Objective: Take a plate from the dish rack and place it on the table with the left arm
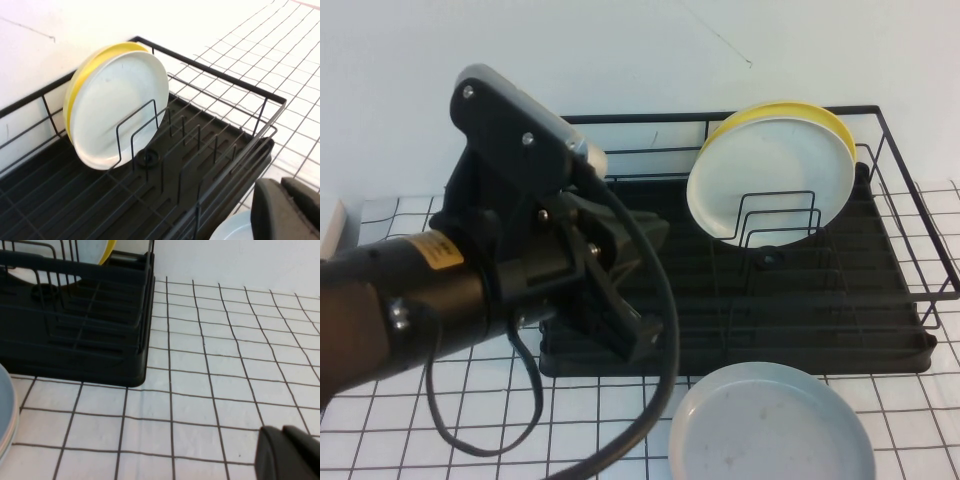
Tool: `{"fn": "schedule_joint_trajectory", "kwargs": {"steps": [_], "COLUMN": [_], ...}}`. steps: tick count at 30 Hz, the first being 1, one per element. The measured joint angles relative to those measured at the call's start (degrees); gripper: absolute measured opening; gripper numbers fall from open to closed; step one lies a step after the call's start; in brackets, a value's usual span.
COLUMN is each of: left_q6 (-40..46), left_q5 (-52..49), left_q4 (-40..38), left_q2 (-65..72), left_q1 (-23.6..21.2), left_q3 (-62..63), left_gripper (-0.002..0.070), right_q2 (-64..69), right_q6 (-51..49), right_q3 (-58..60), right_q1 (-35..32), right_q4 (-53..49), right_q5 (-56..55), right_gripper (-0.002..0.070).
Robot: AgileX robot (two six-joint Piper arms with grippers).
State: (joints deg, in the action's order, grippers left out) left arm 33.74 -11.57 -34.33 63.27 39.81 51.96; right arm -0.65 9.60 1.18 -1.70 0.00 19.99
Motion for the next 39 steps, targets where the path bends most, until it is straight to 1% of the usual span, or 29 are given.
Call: {"fn": "schedule_joint_trajectory", "kwargs": {"steps": [4, 9, 11, 22, 25, 28, 32, 35, 39], "left_q6": [0.1, 2.4, 2.7, 2.8, 2.8, 2.8, 2.5, -2.2, -15.6], "left_q5": [0.0, 1.0, 1.4, 5.5, 5.5, 5.6, 7.7, 10.8, 12.7], "left_q4": [0.1, 3.4, 3.6, 3.6, 3.0, 2.2, 1.9, 5.3, 15.8], "left_q2": [-0.1, -7.5, -12.2, -44.7, -51.1, -56.6, -60.0, -60.9, -63.2], "left_q1": [0.0, -1.6, -3.3, -19.6, -23.1, -25.5, -26.4, -26.5, -27.9], "left_q3": [-0.3, -4.6, -8.0, -31.3, -36.1, -39.7, -43.7, -46.8, -51.2], "left_gripper": [-0.0001, -0.0002, -0.0002, -0.0002, -0.0002, -0.0002, -0.0002, -0.0002, -0.0002], "right_q2": [0.0, 0.0, 0.0, 0.0, 0.0, 0.0, 0.0, 0.0, 0.0], "right_q6": [0.0, 0.0, 0.0, 0.0, 0.0, 0.0, 0.0, 0.0, 0.0], "right_q3": [0.0, 0.0, 0.0, 0.0, 0.0, 0.0, 0.0, 0.0, 0.0], "right_q1": [0.0, 0.0, 0.0, 0.0, 0.0, 0.0, 0.0, 0.0, 0.0], "right_q4": [0.0, 0.0, 0.0, 0.0, 0.0, 0.0, 0.0, 0.0, 0.0], "right_q5": [0.0, 0.0, 0.0, 0.0, 0.0, 0.0, 0.0, 0.0, 0.0], "right_gripper": [-0.0003, -0.0003, -0.0003, -0.0003, -0.0003, -0.0003, -0.0003, -0.0003, -0.0003]}}
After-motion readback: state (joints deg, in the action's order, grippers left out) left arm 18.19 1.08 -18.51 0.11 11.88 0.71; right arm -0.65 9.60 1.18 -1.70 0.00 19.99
